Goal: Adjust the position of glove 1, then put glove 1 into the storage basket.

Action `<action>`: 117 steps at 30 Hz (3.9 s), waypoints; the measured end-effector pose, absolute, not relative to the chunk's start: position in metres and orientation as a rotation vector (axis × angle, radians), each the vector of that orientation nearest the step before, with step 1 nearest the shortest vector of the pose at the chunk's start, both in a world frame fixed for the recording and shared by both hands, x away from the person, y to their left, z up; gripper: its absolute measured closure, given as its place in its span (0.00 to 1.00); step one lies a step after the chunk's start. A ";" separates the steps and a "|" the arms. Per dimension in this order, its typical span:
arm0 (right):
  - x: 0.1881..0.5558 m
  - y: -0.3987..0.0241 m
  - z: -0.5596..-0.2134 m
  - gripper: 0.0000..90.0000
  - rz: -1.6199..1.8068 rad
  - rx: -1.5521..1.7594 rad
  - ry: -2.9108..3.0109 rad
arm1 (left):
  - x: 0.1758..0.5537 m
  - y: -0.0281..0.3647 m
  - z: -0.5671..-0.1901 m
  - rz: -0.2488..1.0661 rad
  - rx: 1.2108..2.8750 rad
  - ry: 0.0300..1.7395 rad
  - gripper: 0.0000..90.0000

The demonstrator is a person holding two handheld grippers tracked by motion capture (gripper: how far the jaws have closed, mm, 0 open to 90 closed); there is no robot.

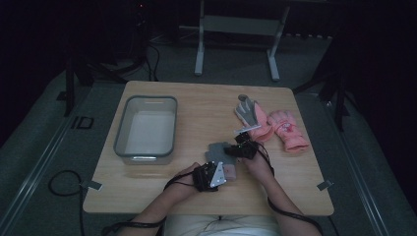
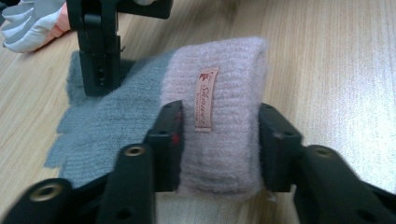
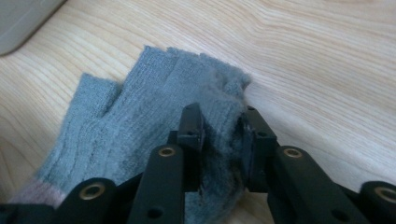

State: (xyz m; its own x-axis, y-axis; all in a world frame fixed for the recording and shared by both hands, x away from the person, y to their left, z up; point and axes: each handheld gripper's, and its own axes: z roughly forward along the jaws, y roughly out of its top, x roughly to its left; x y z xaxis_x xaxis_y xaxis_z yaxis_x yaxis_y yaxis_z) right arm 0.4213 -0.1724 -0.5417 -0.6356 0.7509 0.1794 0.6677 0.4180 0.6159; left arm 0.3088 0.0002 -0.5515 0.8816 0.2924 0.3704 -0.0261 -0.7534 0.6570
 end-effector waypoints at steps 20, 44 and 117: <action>0.409 -0.163 -0.497 0.85 1.233 1.149 2.542 | 0.316 0.022 -0.514 0.526 2.372 0.287 0.81; 0.413 -0.116 -0.427 0.85 1.350 0.988 2.511 | 0.315 0.074 -0.447 0.616 2.389 0.301 0.82; 0.499 0.058 -0.496 0.74 1.144 1.055 2.683 | 0.419 0.201 -0.499 0.332 2.751 0.441 0.81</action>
